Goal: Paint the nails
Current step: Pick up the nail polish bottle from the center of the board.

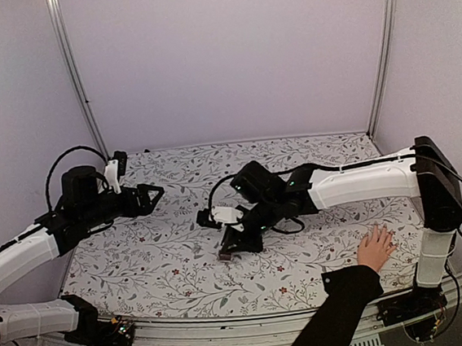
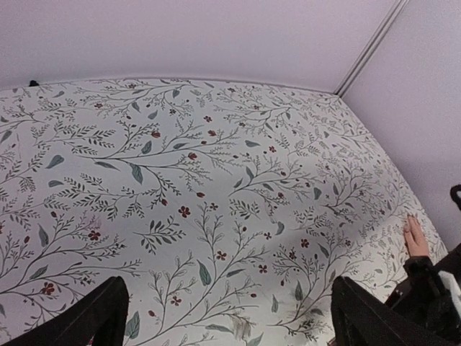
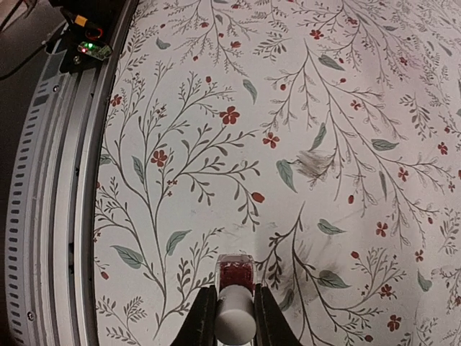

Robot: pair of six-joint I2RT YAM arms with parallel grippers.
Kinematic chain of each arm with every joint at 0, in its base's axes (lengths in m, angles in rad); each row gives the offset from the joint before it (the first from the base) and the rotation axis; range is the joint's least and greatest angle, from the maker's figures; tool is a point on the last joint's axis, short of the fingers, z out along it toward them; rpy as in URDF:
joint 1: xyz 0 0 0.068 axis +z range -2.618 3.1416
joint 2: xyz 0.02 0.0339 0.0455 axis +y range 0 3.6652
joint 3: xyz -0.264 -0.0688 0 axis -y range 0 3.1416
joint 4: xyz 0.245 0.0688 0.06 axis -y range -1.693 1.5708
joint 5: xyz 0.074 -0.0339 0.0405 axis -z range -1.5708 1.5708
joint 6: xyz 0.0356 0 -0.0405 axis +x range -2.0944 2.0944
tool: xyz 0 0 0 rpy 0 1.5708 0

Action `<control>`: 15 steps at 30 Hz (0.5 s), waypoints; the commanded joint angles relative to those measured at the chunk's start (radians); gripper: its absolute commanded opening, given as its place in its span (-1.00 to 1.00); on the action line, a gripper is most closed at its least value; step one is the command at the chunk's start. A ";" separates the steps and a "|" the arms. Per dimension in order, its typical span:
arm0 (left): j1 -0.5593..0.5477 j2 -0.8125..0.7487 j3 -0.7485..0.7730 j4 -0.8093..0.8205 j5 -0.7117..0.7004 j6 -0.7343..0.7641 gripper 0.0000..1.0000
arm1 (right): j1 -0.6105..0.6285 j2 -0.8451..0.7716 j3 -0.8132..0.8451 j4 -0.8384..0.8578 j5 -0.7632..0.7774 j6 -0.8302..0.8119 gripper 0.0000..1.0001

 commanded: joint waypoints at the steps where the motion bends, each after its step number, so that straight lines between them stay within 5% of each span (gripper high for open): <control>1: -0.017 0.010 0.032 0.067 0.103 0.047 0.99 | -0.067 -0.151 -0.052 0.043 -0.074 0.043 -1.00; 9: -0.078 0.019 0.031 0.171 0.285 0.123 0.99 | -0.176 -0.312 -0.129 0.009 -0.134 0.039 -1.00; 15: -0.228 0.105 0.073 0.200 0.394 0.261 0.99 | -0.197 -0.428 -0.177 -0.029 -0.172 0.004 -1.00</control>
